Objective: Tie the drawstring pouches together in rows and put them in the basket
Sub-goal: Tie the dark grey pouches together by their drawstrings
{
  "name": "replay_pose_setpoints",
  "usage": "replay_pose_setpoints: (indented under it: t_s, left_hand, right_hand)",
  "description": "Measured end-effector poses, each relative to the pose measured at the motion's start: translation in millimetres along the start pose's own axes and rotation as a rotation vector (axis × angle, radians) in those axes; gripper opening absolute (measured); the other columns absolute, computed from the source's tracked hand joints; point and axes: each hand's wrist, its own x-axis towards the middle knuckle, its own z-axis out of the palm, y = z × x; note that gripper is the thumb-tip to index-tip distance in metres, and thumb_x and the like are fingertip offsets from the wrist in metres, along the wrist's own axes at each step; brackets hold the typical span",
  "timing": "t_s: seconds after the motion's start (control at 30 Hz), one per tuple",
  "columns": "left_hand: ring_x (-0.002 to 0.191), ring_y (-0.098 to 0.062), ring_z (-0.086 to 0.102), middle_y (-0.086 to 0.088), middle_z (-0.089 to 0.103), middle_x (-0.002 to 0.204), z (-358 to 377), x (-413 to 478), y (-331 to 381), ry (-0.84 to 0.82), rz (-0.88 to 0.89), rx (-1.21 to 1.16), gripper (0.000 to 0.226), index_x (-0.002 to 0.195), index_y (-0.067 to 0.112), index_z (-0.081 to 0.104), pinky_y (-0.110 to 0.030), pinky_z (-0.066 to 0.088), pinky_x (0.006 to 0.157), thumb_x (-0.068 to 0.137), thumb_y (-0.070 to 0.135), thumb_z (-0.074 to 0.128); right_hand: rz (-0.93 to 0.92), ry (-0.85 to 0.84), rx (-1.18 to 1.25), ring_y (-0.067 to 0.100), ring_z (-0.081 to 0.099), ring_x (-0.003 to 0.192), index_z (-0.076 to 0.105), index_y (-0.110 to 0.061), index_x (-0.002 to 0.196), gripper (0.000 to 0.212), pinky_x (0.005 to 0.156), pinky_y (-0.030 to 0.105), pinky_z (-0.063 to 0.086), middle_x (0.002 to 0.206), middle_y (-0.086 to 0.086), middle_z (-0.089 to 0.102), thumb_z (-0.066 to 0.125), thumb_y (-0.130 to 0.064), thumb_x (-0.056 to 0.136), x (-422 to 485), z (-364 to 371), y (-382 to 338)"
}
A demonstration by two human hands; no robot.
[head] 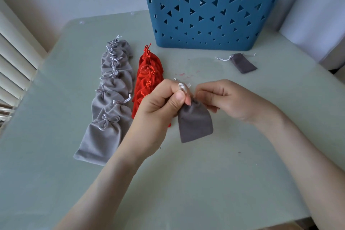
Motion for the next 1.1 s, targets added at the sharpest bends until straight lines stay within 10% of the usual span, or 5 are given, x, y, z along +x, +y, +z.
replay_pose_setpoints:
  t_s: [0.53,0.9,1.1]
  left_hand:
    - [0.057,0.002,0.054,0.014,0.061,0.062,5.8,1.2,-6.4,0.415,-0.133,0.55,0.013,0.091,0.018,0.059,-0.011,0.042,0.059,0.085,0.013,0.069]
    - [0.067,-0.013,0.063,0.005,0.069,0.07,6.0,1.9,-13.7,0.417,-0.208,0.503,0.013,0.085,0.019,0.07,-0.043,0.054,0.07,0.092,0.014,0.06]
    - [0.055,-0.006,0.055,0.011,0.061,0.062,8.0,1.2,-11.6,0.353,-0.17,0.456,0.016,0.096,0.015,0.07,-0.023,0.041,0.06,0.094,0.01,0.055]
  right_hand:
    - [0.243,0.294,0.163,0.013,0.041,0.06,0.056,-0.016,0.063,0.03,0.055,0.026,0.031,0.06,-0.001,0.049,0.051,-0.009,0.092,6.4,16.4,1.0]
    - [0.028,0.248,0.095,0.012,0.066,0.088,0.066,-0.018,0.087,0.017,0.092,0.031,0.05,0.085,-0.005,0.071,0.058,-0.004,0.092,5.8,26.9,6.6]
    - [0.041,0.32,0.008,0.019,0.064,0.082,0.055,-0.021,0.098,0.02,0.089,0.044,0.048,0.077,-0.006,0.068,0.063,-0.006,0.088,7.7,25.1,8.4]
